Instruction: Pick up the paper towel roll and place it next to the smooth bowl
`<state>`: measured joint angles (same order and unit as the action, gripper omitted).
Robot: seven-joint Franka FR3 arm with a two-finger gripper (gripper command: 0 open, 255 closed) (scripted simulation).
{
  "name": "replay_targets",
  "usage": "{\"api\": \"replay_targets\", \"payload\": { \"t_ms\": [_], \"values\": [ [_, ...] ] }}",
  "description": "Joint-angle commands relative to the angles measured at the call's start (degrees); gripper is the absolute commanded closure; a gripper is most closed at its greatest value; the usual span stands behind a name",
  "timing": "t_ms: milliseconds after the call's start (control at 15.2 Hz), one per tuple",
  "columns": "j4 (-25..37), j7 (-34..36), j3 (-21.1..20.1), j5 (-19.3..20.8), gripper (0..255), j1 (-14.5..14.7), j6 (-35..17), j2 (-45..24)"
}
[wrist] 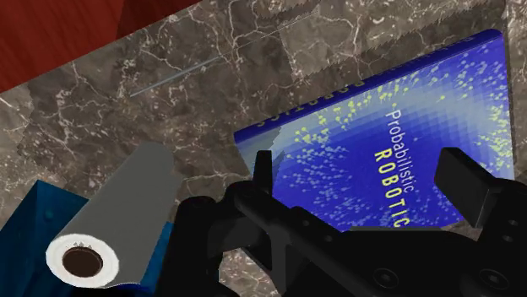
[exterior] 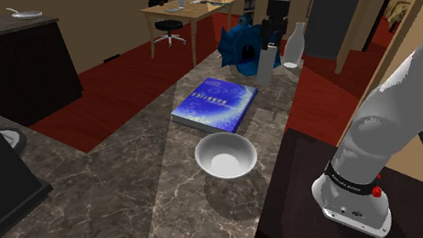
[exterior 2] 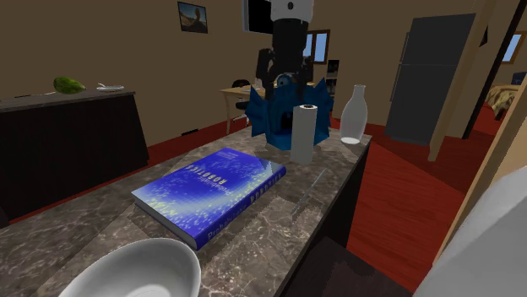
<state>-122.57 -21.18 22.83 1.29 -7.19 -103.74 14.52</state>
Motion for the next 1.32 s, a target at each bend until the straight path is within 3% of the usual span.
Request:
{"api": "replay_targets", "payload": {
  "t_ms": [0,528,990,1254],
  "values": [
    [2.6,-2.5,1.8,-0.5,0,-0.6,-0.9,-3.6],
    [16.4,-12.1,6.8,-6.2,0,-4.2,-2.2,-20.2],
    [33.1,-19.1,8.1,-13.2,0,-11.0,0.3,-36.2],
    [31.9,-19.5,7.8,-13.7,0,-11.3,-1.7,-37.1]
  ]
}}
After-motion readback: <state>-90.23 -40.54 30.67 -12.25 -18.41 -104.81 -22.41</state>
